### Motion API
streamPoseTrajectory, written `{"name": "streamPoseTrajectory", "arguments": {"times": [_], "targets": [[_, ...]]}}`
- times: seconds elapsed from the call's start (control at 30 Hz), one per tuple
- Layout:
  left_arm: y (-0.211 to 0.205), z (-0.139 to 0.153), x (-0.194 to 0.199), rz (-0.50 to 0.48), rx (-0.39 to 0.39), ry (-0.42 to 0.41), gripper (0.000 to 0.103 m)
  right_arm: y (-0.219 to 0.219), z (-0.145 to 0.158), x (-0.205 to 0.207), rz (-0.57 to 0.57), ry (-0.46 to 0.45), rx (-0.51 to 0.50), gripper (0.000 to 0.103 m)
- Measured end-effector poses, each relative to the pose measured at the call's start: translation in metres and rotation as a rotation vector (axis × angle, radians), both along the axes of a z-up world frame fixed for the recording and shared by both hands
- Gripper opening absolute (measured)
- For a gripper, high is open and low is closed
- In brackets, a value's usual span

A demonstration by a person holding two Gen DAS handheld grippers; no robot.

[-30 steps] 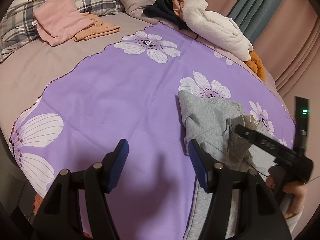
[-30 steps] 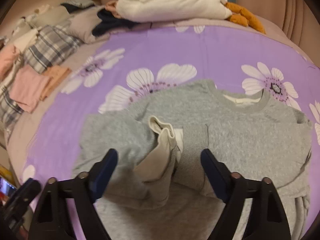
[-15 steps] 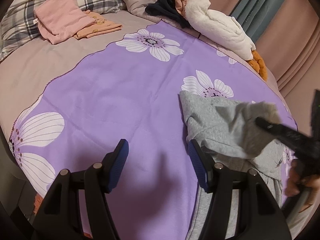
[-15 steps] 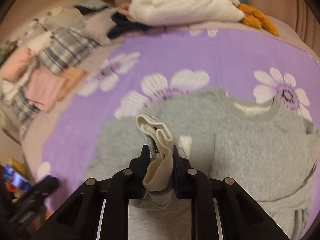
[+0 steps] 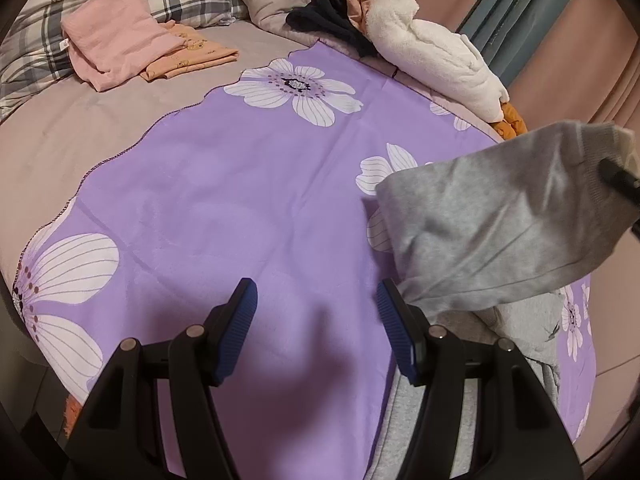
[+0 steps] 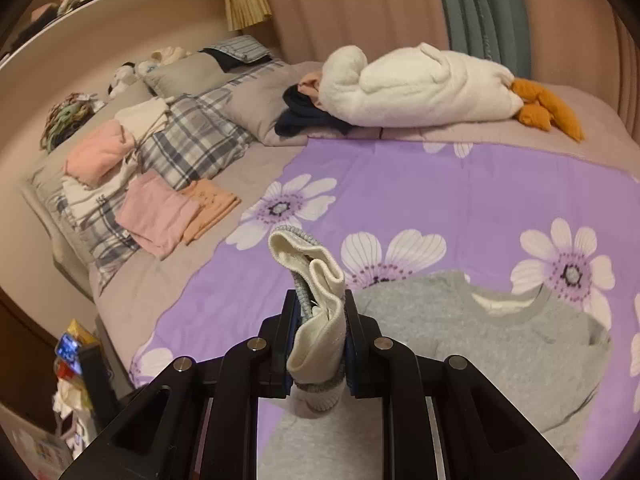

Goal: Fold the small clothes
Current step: 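Lift the cuff and sleeve up off the shirt with the right tool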

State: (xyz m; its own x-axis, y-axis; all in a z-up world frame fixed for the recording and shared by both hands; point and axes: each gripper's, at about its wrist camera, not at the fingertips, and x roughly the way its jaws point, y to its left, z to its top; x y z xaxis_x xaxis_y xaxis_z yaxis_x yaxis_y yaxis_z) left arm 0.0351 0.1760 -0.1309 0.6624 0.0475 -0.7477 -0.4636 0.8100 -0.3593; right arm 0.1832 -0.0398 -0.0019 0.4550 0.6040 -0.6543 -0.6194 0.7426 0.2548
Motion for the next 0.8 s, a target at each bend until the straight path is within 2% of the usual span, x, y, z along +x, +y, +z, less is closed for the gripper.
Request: {"name": "streamPoseTrajectory", "arguments": {"times": [0.1, 0.27, 0.47, 0.7, 0.8], "targets": [[0.001, -0.003, 0.005, 0.000, 0.005, 0.010, 0.061, -0.001, 0.009, -0.001, -0.002, -0.035, -0.023, 0.020], [-0.002, -0.008, 0.013, -0.025, 0.001, 0.022, 0.057, -0.011, 0.020, 0.005, -0.027, -0.044, -0.008, 0.020], [-0.013, -0.010, 0.035, -0.089, -0.018, 0.018, 0.052, -0.031, 0.031, 0.012, -0.091, -0.067, -0.013, 0.020], [-0.042, -0.011, 0.076, -0.209, -0.052, 0.014, 0.049, -0.052, 0.024, 0.022, -0.165, -0.046, -0.035, 0.020], [-0.056, -0.015, 0.094, -0.248, -0.032, 0.041, 0.047, -0.062, 0.019, 0.025, -0.196, -0.037, -0.043, 0.020]]}}
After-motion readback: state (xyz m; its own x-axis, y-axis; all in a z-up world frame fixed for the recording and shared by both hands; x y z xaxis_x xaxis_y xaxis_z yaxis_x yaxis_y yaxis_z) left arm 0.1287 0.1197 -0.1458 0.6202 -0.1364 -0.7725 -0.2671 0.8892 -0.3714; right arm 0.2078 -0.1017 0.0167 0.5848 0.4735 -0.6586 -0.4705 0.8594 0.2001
